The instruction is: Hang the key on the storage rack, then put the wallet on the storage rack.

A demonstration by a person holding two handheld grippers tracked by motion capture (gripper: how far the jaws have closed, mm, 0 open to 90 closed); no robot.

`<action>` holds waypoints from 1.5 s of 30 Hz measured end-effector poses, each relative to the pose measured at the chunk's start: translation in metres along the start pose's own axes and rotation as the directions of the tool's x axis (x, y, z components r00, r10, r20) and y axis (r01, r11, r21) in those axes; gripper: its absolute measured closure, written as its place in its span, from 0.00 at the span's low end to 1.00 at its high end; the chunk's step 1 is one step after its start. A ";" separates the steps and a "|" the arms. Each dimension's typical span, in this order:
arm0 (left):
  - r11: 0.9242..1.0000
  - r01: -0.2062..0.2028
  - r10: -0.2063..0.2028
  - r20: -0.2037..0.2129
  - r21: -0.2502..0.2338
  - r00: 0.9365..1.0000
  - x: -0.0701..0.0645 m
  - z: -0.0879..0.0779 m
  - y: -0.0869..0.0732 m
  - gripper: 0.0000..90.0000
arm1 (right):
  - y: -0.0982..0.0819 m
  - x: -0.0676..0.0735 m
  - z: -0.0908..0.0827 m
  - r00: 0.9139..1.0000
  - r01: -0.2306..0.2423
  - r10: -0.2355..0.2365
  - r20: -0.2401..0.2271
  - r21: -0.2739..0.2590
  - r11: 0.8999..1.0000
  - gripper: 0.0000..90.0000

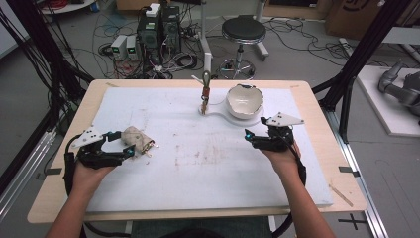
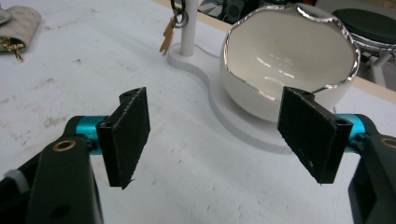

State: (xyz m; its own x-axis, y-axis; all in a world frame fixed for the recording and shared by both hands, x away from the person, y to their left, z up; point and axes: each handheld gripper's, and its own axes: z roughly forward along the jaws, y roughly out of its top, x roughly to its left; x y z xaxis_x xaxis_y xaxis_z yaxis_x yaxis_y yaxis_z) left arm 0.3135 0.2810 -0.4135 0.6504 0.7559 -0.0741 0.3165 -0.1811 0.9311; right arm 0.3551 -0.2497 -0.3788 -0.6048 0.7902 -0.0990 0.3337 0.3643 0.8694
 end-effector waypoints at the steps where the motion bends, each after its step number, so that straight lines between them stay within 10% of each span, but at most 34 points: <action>1: 1.000 0.002 -0.002 0.001 -0.001 1.000 0.000 0.000 0.000 0.21 | -0.003 0.000 0.000 1.000 -0.006 0.006 -0.005 -0.001 1.000 0.26; 45: 1.000 0.009 -0.009 -0.024 -0.008 1.000 0.001 -0.012 -0.003 0.21 | -0.015 0.002 0.015 0.998 -0.050 0.050 -0.028 -0.004 0.999 0.21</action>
State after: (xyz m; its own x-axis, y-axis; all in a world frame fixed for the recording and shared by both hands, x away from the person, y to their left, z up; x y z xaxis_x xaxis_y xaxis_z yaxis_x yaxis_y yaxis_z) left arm 0.3048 0.2896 -0.4125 0.6307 0.7725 -0.0738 0.3164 -0.1692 0.9334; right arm 0.3595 -0.2465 -0.3994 -0.6074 0.7933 -0.0418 0.3611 0.3225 0.8750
